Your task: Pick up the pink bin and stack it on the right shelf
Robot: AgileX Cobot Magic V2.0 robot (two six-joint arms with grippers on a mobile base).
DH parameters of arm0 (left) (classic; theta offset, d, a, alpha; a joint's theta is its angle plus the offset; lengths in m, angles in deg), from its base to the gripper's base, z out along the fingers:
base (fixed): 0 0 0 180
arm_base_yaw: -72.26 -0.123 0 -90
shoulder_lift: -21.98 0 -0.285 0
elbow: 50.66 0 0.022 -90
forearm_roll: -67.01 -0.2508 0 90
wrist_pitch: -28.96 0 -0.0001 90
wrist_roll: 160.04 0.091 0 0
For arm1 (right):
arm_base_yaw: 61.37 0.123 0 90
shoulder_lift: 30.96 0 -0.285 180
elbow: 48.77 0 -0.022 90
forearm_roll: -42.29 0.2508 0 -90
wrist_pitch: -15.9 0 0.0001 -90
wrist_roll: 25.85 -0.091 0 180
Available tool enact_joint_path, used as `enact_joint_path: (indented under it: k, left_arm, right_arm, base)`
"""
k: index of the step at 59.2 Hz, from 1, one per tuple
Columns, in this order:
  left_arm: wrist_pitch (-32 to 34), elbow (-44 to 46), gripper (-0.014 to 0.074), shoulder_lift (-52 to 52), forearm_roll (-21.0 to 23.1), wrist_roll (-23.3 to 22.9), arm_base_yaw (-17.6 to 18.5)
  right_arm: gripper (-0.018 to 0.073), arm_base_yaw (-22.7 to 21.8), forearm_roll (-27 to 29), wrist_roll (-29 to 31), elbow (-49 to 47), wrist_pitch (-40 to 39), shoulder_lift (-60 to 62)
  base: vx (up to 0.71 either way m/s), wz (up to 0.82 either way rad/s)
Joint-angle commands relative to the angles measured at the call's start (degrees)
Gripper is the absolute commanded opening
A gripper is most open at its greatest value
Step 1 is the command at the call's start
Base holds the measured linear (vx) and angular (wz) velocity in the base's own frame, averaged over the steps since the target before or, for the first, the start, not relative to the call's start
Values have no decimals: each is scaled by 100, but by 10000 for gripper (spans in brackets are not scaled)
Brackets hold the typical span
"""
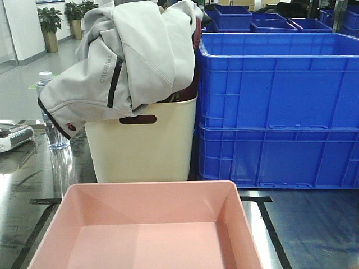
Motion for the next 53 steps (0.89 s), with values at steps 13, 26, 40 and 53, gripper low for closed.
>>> enact_joint_path:
  k: [13, 26, 40, 53]
  left_arm:
    - [402, -429, 186, 466, 128, 24, 0]
    - [341, -433, 76, 466, 128, 24, 0]
    - [347, -433, 55, 479, 128, 24, 0]
    - [1030, -900, 55, 1296, -590, 828, -1345]
  right_arm:
    - [126, 18, -90, 64, 544, -279, 1139]
    - [-15, 18, -94, 64, 556, -104, 1335]
    - [-12, 18, -94, 64, 556, -104, 1335]
    - [-12, 18, -110, 64, 556, -85, 1335]
  base:
    - [0, 0]
    - [0, 0]
    - [0, 0]
    - [0, 0]
